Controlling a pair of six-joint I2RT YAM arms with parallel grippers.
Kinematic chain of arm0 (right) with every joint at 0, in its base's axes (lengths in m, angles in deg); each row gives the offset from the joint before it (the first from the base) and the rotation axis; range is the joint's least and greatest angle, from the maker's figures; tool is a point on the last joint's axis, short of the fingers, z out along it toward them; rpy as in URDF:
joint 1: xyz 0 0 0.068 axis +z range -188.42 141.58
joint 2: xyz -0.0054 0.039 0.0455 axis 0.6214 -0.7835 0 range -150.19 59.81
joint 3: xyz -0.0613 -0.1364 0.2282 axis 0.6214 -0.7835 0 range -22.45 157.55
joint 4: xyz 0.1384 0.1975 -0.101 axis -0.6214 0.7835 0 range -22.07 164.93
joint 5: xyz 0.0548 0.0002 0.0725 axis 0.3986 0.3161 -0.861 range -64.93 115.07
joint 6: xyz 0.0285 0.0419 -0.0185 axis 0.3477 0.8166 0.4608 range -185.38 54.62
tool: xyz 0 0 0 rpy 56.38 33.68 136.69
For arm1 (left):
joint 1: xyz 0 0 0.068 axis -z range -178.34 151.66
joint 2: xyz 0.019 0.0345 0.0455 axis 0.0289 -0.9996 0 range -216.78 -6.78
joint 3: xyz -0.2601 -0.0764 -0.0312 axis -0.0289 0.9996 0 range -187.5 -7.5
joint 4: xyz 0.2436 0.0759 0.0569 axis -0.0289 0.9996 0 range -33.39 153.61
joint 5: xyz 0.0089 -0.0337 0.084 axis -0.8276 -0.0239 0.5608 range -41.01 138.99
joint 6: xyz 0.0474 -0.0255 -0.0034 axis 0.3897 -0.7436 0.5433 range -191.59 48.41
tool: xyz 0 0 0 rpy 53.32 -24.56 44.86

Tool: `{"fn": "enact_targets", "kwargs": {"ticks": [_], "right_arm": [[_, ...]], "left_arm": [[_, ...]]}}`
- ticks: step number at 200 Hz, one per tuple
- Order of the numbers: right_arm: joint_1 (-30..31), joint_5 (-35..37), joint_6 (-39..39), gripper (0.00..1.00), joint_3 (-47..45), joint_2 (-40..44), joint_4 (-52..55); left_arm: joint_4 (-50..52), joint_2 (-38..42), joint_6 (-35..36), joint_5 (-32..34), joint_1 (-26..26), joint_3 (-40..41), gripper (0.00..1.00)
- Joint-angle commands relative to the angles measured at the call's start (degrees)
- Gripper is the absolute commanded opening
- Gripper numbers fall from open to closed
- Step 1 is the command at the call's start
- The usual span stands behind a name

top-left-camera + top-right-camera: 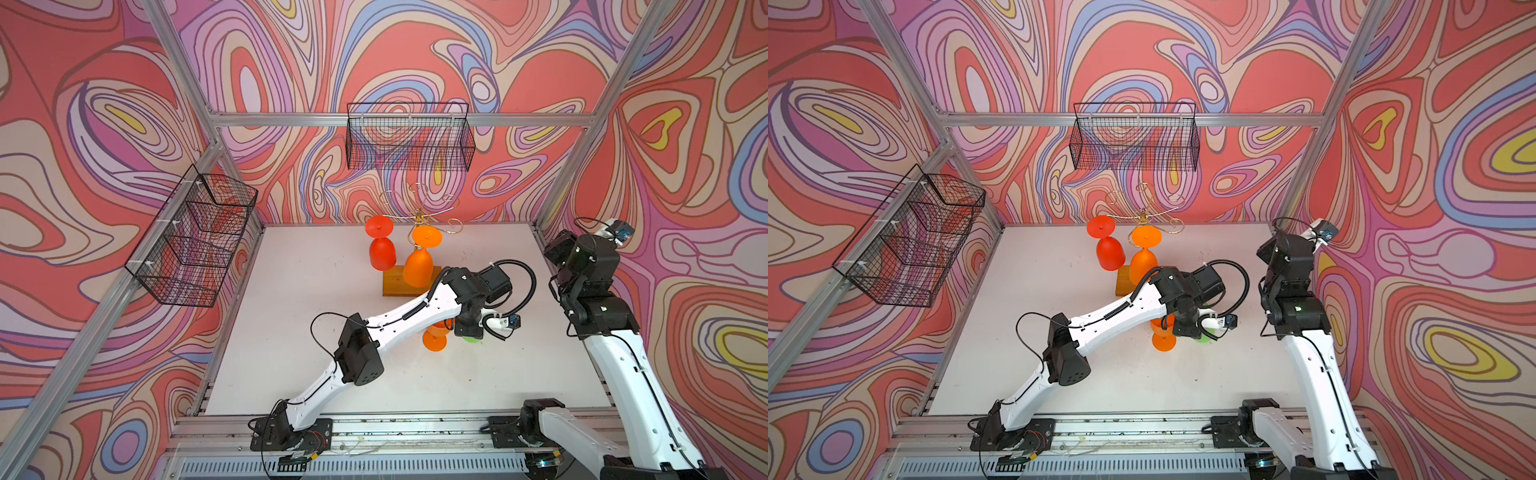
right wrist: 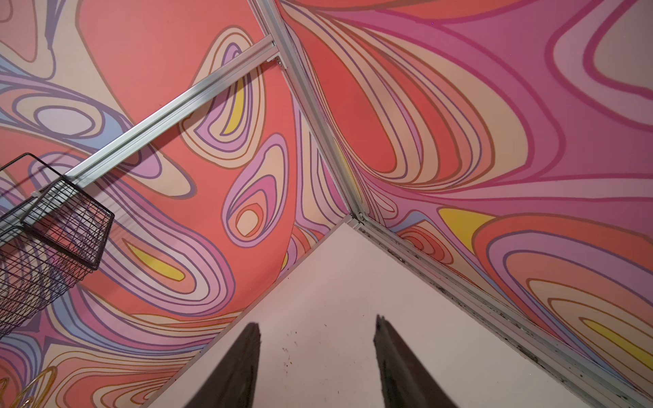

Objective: Take the wine glass off the wine glass rack
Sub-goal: Place the wine glass at the middle-right of the table.

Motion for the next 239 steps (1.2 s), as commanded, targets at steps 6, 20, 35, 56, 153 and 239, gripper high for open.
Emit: {"fn": "enact_targets", "kwargs": {"ticks": [6,20,35,56,153,239], "right_arm": [[-0.2,-0.79,-0.5,0.55,-0.43,-0.31,-0.78],[-0.2,-0.96,-0.4,0.55,-0.58,-0.31,-0.88],[-0.21,-1.09,-0.27,0.55,-0.67,-0.3,-0.87],[-0.2,-1.21,-0.26,0.55,-0.87,-0.21,-0.96],[-0.2,-1.73,-0.3,0.54,-1.49,-0.02,-1.13],[-0.2,-2.3,-0.06,0.54,-1.93,0.11,-1.38]], "left_arm": [[0.32,-1.27,0.91,0.9,0.25,0.09,0.17],[0.04,-1.21,0.87,1.08,0.26,0.11,0.22],[-0.22,-1.08,0.75,1.36,0.27,0.02,0.31],[-0.48,-0.76,0.67,1.97,0.25,-0.15,0.41],[-3.78,1.51,-1.01,5.32,0.26,-0.63,0.72],[-4.2,3.63,-2.34,1.7,0.26,-1.54,0.76]]}}
